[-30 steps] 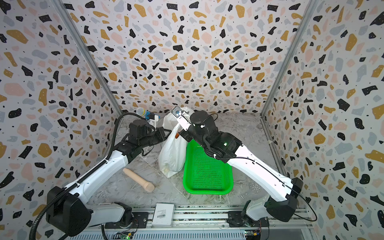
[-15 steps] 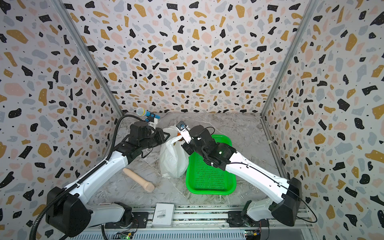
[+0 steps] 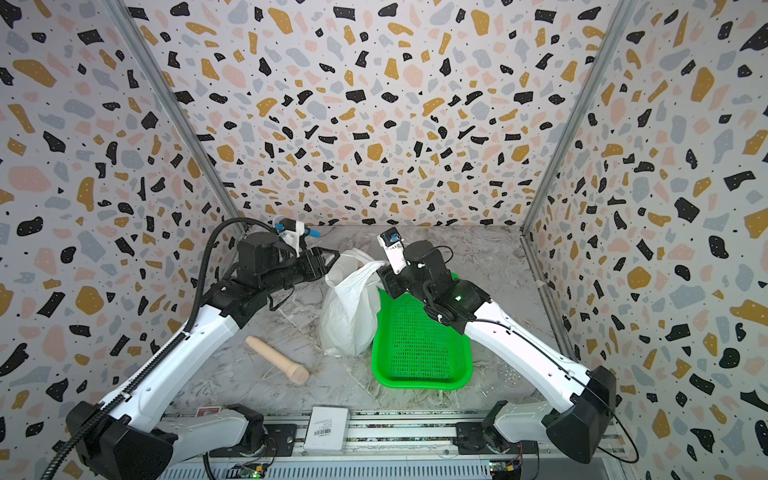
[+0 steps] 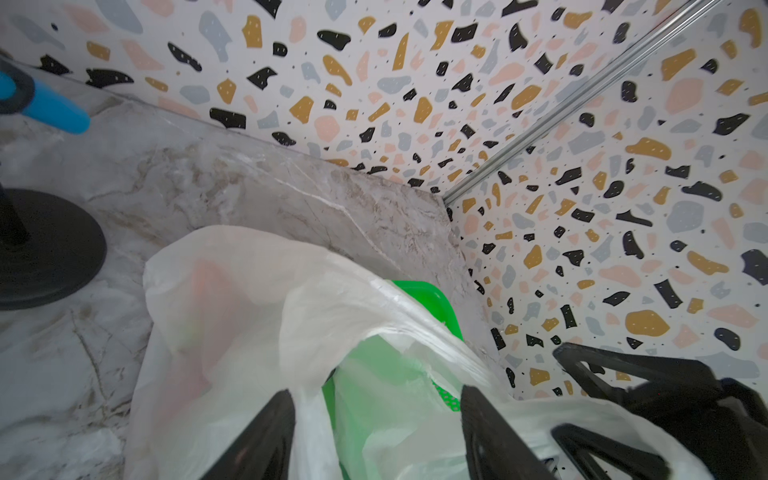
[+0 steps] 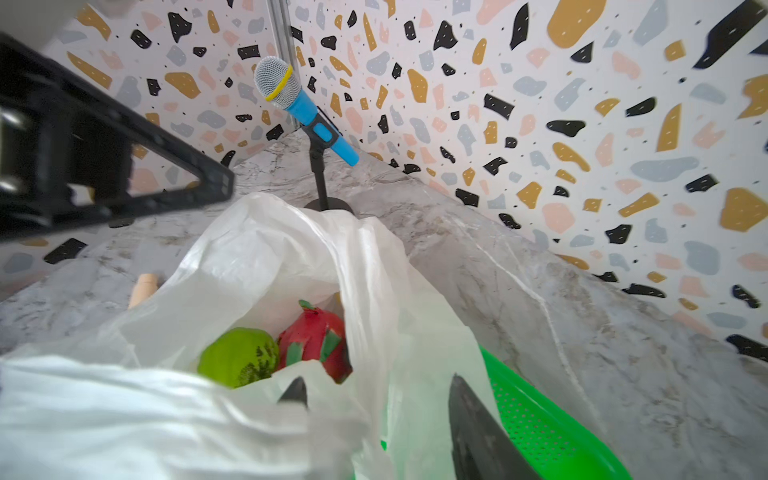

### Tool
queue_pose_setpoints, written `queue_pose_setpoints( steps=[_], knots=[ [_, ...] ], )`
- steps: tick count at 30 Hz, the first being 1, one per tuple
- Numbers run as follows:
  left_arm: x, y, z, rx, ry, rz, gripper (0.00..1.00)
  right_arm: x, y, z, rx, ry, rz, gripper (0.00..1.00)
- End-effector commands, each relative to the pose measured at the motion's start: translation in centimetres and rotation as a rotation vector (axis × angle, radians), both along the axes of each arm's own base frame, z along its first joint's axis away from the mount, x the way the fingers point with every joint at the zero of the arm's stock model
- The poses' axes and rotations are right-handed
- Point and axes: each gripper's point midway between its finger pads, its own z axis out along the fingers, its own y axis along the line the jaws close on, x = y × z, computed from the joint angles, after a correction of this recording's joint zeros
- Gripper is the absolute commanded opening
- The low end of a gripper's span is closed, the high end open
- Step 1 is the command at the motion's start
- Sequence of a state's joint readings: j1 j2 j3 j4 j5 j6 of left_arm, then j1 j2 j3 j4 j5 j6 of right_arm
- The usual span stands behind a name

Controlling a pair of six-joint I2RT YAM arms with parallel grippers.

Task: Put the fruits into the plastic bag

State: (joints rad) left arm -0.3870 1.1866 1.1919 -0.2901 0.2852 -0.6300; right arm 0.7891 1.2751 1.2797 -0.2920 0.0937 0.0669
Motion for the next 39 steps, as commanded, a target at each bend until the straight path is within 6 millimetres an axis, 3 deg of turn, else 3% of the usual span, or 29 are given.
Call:
queue_pose_setpoints(
  steps=[1,5,11,15,18,24,28,31,32,33,36,39],
  knots=[
    [-0.2,1.6,2.8,0.038,-0.068,0.056,0.64,-1.4,-0.9,1.0,0.046,0.004,0.015,0.70],
    [0.6,4.8,3.4,0.149,-0.088,0.220,0.65,-3.9,-1.1,-0.2,0.048,0.052,0.104,0.79],
    [1.1,7.7,3.9,0.263,-0.104,0.350,0.66,-7.7,-2.1,-2.2,0.081,0.156,0.185,0.85],
    [0.9,10.4,3.6,0.348,-0.099,0.470,0.67,-7.9,-4.6,-2.7,0.105,0.142,0.083,0.87],
    [0.2,13.1,2.3,0.417,-0.079,0.594,0.68,-6.3,-8.3,-2.6,0.130,0.078,-0.119,0.89],
    [-1.2,17.5,-3.7,0.539,0.002,0.774,0.73,-3.2,-21.1,-3.1,0.174,-0.085,-0.754,0.98],
    [-0.9,20.4,-9.5,0.639,0.110,0.850,0.76,-2.2,-26.5,-6.7,0.157,-0.211,-0.973,1.00],
    [-0.3,22.3,-13.4,0.630,0.195,0.908,0.79,-1.9,-28.9,-11.0,0.186,-0.279,-1.079,0.99],
    [-0.2,23.1,-14.5,0.620,0.222,0.938,0.89,-2.0,-29.6,-12.6,0.190,-0.289,-1.113,0.99],
    [-0.1,23.6,-15.2,0.617,0.237,0.955,1.00,-2.2,-30.2,-14.1,0.175,-0.292,-1.142,0.99],
    [-0.2,25.9,-15.9,0.658,0.251,1.067,1.00,-3.1,-31.9,-17.6,0.081,-0.278,-1.249,0.99],
    [-0.8,28.2,-15.4,0.755,0.205,1.210,0.99,-2.8,-32.5,-19.2,0.058,-0.247,-1.300,0.99]
  ],
)
